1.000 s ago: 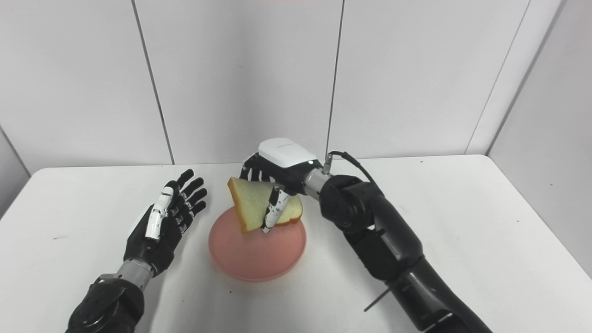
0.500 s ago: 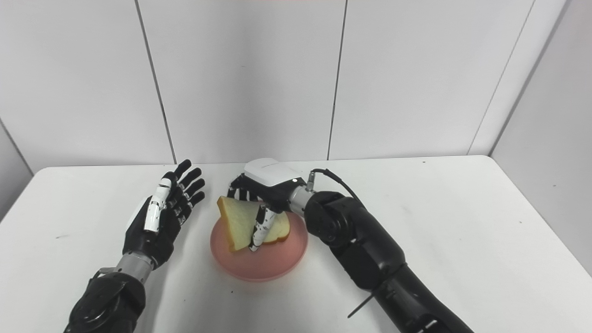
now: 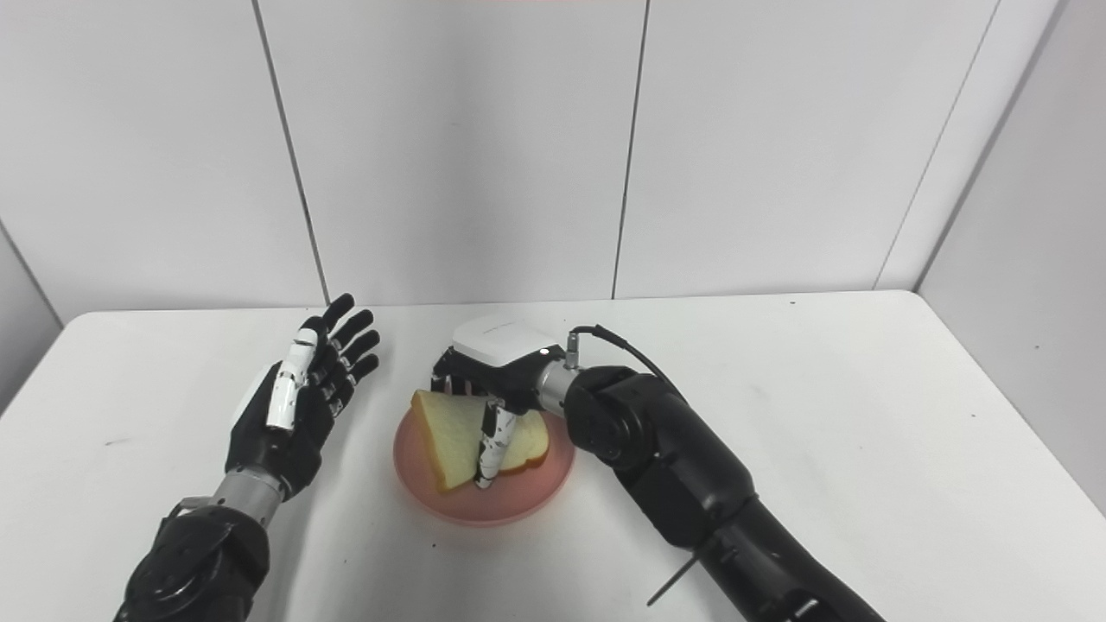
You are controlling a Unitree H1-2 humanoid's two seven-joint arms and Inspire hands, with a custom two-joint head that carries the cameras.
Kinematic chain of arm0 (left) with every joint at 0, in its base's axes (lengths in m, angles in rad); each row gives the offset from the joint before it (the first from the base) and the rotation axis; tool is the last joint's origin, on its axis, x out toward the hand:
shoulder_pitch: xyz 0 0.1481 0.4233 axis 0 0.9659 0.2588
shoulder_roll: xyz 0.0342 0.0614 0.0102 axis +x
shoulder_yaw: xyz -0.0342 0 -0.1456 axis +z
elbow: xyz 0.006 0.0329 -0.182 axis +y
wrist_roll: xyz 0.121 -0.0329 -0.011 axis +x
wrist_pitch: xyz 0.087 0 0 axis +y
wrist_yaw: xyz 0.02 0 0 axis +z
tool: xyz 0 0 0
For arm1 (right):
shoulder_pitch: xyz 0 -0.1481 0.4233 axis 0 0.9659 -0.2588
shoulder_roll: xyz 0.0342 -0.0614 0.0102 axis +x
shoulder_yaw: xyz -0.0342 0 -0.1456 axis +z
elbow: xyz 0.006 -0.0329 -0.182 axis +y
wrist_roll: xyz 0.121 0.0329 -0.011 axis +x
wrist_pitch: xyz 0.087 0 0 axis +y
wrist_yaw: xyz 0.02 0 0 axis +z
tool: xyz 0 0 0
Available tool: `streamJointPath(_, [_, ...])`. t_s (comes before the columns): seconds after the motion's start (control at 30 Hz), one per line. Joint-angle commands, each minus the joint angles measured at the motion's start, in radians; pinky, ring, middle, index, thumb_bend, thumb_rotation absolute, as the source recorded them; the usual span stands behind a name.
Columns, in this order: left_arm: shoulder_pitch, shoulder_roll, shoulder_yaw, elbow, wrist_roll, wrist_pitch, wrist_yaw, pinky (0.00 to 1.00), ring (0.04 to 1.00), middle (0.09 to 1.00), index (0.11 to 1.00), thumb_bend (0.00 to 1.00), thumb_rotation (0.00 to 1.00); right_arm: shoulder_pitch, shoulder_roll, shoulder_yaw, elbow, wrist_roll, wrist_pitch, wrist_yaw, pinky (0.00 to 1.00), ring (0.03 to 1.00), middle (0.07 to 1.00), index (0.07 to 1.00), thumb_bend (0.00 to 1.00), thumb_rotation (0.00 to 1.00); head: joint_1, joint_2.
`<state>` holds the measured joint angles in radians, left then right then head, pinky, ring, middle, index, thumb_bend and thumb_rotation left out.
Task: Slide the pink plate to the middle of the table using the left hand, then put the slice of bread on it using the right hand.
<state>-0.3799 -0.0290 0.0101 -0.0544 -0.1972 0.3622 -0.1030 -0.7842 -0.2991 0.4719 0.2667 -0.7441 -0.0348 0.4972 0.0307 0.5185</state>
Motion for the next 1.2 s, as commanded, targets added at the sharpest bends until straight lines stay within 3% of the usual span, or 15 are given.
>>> streamJointPath(0.0, [-0.049,-0.005,0.0,-0.04,-0.012,-0.01,-0.003,0.94,0.937,0.935,0.932,0.39,1.0,-0.031,-0.006,-0.01,-0.039,-0.004,0.029,0.0,0.39,0.392,0.495,0.528,0.52,0.0,0.001,0.001])
streamJointPath(0.2, [-0.049,-0.006,0.002,-0.05,-0.011,0.0,0.0,0.94,0.934,0.935,0.931,0.38,1.0,-0.029,-0.004,-0.012,-0.063,-0.015,0.062,0.034,0.41,0.396,0.501,0.535,0.51,0.0,0.001,0.009])
streamJointPath(0.23, [-0.05,-0.007,0.003,-0.051,-0.012,0.002,0.001,0.94,0.933,0.934,0.93,0.38,1.0,-0.031,-0.004,-0.011,-0.071,-0.014,0.079,0.056,0.46,0.486,0.57,0.516,0.52,0.07,0.001,0.009])
streamJointPath(0.27, [-0.05,-0.006,0.003,-0.052,-0.012,0.003,0.001,0.94,0.933,0.934,0.93,0.38,1.0,-0.033,-0.005,-0.008,-0.078,-0.015,0.096,0.08,0.47,0.505,0.584,0.512,0.52,0.08,0.001,0.009])
streamJointPath(0.3, [-0.05,-0.005,0.002,-0.053,-0.012,0.004,-0.001,0.94,0.933,0.934,0.93,0.38,1.0,-0.036,-0.006,-0.004,-0.087,-0.018,0.117,0.105,0.51,0.57,0.634,0.608,0.64,0.12,0.001,0.009])
streamJointPath(0.37, [-0.051,-0.003,0.003,-0.053,-0.012,0.004,-0.002,0.95,0.936,0.936,0.93,0.38,1.0,-0.038,-0.008,0.0,-0.11,-0.031,0.154,0.145,0.65,0.761,0.793,0.801,0.82,0.29,0.001,0.009])
streamJointPath(0.6, [-0.051,0.0,0.002,-0.058,-0.016,-0.002,-0.009,0.95,0.939,0.94,0.938,0.38,1.0,-0.065,-0.027,0.0,-0.178,-0.019,0.207,0.249,0.93,0.98,0.991,0.989,0.99,0.5,0.0,0.011])
streamJointPath(0.87, [-0.05,0.002,0.002,-0.059,-0.014,0.0,-0.009,0.96,0.94,0.94,0.938,0.39,1.0,-0.08,-0.045,0.004,-0.246,-0.032,0.238,0.317,1.0,1.0,1.0,1.0,1.0,0.53,-0.001,0.011])
streamJointPath(1.17, [-0.048,0.002,0.001,-0.06,-0.013,-0.001,-0.009,0.95,0.939,0.939,0.936,0.38,1.0,-0.09,-0.067,-0.021,-0.326,-0.02,0.26,0.342,1.0,1.0,1.0,1.0,1.0,0.43,-0.004,0.007])
